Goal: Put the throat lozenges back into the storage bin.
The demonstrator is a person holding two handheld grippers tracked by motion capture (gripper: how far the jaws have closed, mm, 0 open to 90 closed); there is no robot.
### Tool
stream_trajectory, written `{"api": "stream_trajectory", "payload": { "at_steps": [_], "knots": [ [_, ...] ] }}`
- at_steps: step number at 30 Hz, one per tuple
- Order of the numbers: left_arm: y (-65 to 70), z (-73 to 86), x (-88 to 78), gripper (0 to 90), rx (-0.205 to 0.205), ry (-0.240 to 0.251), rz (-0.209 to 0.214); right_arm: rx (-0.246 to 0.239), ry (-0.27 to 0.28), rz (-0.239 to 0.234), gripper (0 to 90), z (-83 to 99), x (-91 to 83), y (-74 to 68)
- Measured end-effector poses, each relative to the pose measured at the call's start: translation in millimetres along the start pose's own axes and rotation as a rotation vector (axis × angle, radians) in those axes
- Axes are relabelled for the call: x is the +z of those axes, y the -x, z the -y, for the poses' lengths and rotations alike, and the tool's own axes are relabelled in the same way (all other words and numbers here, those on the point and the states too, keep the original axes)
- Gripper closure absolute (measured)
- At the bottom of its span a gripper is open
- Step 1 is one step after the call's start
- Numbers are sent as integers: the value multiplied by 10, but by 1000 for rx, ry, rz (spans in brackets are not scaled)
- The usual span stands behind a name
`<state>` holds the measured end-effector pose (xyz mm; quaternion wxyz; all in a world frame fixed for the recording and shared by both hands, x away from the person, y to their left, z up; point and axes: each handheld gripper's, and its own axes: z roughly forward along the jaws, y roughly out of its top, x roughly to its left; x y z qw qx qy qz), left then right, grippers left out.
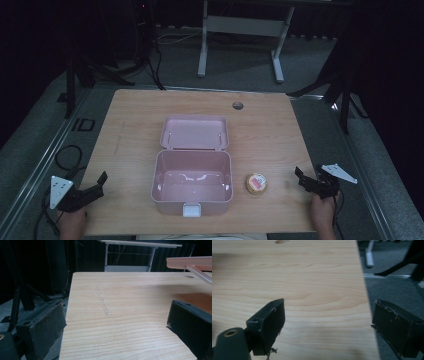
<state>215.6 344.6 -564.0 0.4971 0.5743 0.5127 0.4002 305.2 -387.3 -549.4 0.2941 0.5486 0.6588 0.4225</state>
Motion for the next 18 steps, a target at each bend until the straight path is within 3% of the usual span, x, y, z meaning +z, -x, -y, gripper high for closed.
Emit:
{"api": "stream_trajectory", "payload": {
  "at_steps": [6,7,9,12,13,17,18],
  "knots": [
    [-6,-1,-1,20,-6,0,-1,-24,-25,-21,111,-16,26,-15],
    [-8,0,-1,20,-7,0,-1,-20,-56,-50,110,-36,50,-5],
    [-13,-1,0,20,-11,0,3,-34,-66,-69,110,-55,57,-5],
    [-16,0,-1,20,-14,1,3,-54,-87,-72,110,-78,68,-16],
    [-16,0,-2,20,-15,1,5,-57,-112,-104,110,-106,83,-28],
    [-21,0,-2,20,-18,1,9,-83,-173,-131,110,-169,101,-79],
    [-23,0,-3,20,-19,1,9,-110,-221,-141,110,-208,114,-117]
  ]
}}
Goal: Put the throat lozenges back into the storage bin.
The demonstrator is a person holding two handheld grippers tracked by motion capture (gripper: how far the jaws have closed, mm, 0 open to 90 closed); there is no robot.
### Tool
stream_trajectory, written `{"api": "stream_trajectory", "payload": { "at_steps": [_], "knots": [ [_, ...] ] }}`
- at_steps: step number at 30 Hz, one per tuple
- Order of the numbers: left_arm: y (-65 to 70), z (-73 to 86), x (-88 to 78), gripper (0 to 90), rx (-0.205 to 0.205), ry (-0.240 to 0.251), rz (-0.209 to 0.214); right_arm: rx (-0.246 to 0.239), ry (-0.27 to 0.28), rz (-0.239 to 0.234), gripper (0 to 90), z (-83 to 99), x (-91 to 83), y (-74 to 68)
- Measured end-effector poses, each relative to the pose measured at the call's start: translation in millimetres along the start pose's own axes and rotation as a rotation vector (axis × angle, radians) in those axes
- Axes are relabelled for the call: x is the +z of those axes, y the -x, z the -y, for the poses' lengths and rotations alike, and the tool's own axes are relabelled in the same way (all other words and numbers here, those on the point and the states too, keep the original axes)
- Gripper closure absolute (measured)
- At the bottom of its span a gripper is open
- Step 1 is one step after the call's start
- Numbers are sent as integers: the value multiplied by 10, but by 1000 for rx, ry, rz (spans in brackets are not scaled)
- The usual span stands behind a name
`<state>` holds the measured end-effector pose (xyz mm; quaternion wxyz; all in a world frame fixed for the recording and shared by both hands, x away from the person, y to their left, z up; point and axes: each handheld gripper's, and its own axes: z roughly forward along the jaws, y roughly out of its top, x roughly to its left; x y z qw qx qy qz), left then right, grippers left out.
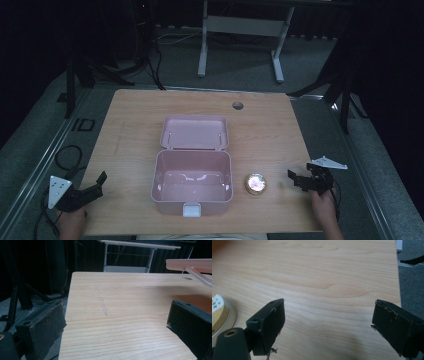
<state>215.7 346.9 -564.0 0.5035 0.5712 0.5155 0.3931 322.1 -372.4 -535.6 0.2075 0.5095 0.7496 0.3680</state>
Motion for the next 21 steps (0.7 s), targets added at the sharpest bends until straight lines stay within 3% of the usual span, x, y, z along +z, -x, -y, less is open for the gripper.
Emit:
{"api": "stream_trajectory", "payload": {
  "at_steps": [2,3,4,5,12,15,18,21],
  "knots": [
    [-1,0,-1,20,-1,0,2,-9,-13,-7,110,-17,3,-8],
    [-2,0,-1,20,-1,-1,3,-31,-67,-23,110,-69,11,-33],
    [-2,0,-1,20,-1,-1,3,-31,-67,-23,110,-69,11,-33],
    [-4,0,-2,20,-2,0,4,-52,-115,-36,110,-116,17,-46],
    [-7,1,-4,20,-4,1,5,-122,-227,-43,110,-223,-13,-94],
    [-8,1,-4,20,-6,0,8,-178,-316,-42,110,-287,-59,-99],
    [-8,1,-5,20,-5,1,8,-182,-352,-62,111,-317,-81,-88],
    [-9,1,-4,20,-7,0,11,-242,-493,-109,111,-375,-114,-84]
  ]
}}
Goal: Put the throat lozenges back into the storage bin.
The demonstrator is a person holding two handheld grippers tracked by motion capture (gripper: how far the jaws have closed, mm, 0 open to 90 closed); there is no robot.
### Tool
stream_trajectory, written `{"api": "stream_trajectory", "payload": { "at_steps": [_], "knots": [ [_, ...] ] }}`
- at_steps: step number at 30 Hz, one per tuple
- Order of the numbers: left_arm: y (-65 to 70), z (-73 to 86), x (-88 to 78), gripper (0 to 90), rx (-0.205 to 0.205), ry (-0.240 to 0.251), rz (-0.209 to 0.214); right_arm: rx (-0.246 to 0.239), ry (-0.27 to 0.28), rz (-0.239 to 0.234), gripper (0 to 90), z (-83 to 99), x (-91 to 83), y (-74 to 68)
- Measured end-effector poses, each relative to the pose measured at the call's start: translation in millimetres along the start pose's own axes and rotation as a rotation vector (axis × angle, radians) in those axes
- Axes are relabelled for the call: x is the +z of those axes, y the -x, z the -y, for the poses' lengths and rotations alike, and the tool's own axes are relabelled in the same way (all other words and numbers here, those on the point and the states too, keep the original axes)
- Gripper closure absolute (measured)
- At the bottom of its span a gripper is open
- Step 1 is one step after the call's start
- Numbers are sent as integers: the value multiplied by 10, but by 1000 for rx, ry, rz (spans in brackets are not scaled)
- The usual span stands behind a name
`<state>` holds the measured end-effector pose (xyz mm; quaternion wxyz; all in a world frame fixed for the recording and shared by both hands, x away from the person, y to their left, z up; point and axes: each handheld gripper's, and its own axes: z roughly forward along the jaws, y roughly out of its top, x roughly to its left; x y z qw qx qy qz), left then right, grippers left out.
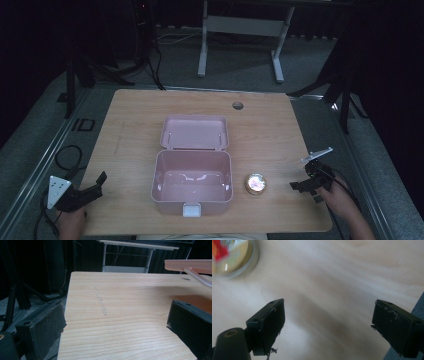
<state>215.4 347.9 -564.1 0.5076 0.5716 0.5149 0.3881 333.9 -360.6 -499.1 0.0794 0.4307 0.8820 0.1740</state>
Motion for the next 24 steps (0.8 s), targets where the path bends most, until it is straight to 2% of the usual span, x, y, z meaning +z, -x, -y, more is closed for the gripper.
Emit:
{"api": "stream_trajectory", "payload": {
  "at_steps": [1,2,3,4,5,6,7,8,9,10,11,15,17,24],
  "knots": [
    [0,0,0,20,0,0,0,0,0,0,111,0,0,0],
    [1,0,1,20,-2,2,-1,-30,-41,-14,110,-9,-11,-6],
    [1,0,1,20,-2,1,-1,-85,-113,-41,111,-26,-37,-27],
    [0,-1,1,20,0,-1,0,-117,-161,-65,111,-32,-46,-43],
    [0,-1,1,20,0,-1,0,-117,-161,-65,111,-32,-46,-43],
    [0,0,1,20,0,-1,0,-157,-263,-102,111,-39,-53,-69],
    [0,0,1,20,0,-1,0,-157,-263,-102,111,-39,-53,-69],
    [0,0,1,20,0,-1,0,-172,-309,-122,111,-39,-46,-81],
    [0,0,1,20,0,-1,0,-172,-309,-122,111,-39,-46,-81],
    [0,0,2,20,-3,1,1,-191,-345,-128,111,-38,-41,-96],
    [0,0,2,20,-3,1,2,-208,-417,-158,111,-41,-21,-115],
    [0,0,2,20,-3,1,4,-211,-458,-177,112,-68,-13,-141],
    [-1,-1,3,20,-2,0,5,-207,-462,-189,112,-93,-9,-152],
    [-1,-1,2,20,-1,-1,8,-240,-451,-189,133,-222,14,-217]
  ]
}}
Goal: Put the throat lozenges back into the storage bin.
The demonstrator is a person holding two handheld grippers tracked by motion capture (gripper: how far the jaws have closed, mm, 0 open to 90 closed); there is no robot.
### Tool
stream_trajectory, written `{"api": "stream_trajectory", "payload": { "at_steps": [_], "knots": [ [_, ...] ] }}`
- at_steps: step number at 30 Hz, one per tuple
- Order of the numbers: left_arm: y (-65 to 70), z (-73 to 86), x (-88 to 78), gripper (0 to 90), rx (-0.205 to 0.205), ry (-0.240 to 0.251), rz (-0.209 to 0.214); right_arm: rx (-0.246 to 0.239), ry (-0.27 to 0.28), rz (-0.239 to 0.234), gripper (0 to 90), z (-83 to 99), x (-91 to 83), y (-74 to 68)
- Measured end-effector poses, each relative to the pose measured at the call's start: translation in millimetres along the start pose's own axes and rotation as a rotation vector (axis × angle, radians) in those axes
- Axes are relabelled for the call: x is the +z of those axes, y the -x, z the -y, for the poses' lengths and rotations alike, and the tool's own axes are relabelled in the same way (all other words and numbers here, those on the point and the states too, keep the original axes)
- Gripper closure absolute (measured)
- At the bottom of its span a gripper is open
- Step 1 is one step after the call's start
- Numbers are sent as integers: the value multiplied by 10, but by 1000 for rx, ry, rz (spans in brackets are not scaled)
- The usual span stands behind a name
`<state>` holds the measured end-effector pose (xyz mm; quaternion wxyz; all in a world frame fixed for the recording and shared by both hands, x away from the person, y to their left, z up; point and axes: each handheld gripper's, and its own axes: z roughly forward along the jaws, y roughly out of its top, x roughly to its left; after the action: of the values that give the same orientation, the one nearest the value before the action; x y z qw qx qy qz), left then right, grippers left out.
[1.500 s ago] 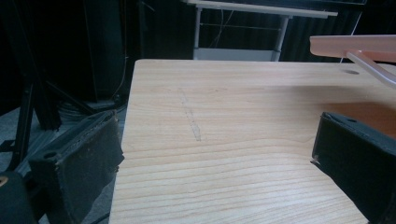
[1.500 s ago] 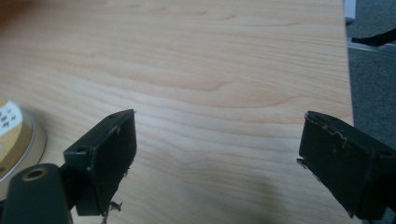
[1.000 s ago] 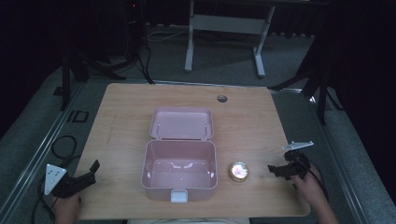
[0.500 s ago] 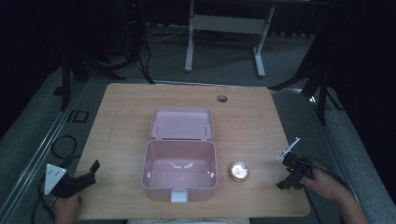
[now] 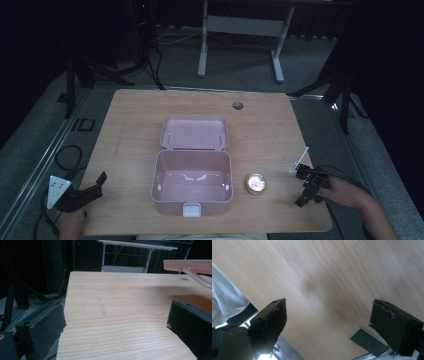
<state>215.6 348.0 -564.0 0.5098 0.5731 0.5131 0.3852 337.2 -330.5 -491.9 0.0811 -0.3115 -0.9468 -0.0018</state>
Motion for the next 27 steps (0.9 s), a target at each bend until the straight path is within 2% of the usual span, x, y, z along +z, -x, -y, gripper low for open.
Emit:
{"api": "stream_trajectory", "payload": {
  "at_steps": [5,10,14,27],
  "knots": [
    [0,-1,1,20,3,-2,3,-33,11,0,133,-144,-20,-48],
    [1,0,0,20,3,0,6,-82,-5,-4,133,-332,-4,-122],
    [-1,0,-1,20,2,0,8,-138,-19,14,135,-486,16,-205],
    [-3,0,-3,20,2,3,14,-246,-1,37,136,-967,89,-379]
  ]
}}
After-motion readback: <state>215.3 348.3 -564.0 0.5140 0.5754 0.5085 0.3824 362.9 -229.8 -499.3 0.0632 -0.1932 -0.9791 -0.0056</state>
